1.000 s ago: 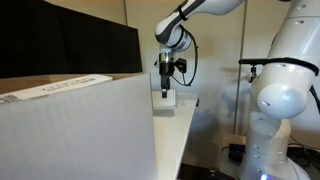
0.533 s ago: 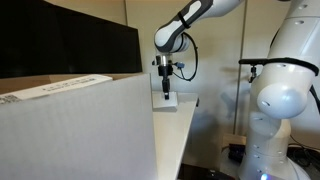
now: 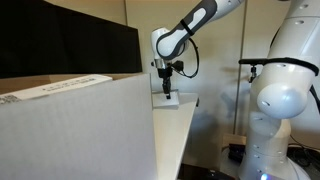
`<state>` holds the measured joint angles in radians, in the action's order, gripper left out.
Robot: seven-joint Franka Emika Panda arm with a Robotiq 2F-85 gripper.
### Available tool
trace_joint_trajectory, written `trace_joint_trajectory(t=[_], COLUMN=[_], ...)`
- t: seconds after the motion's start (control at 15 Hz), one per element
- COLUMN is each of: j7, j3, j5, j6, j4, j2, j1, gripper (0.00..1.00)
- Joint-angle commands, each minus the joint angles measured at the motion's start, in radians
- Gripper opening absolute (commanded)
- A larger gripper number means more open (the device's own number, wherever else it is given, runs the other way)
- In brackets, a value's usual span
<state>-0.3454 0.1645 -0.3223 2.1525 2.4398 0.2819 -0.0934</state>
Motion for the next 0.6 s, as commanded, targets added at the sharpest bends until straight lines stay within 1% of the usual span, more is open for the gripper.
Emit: trace_joint_trajectory(t=[0.0,0.2,0.53], j7=[0.066,0.083,0.108], j3=[-0.02,-0.016,-0.013], j5=[-0.061,-0.055,-0.041], j6=[0.045,0.082,0.185], j4=[0.035,0.045,0.071], j2=[0.023,0.025,0.025], j1=[-0.022,-0.019,-0.021], gripper=[0.33,0.33,0.33])
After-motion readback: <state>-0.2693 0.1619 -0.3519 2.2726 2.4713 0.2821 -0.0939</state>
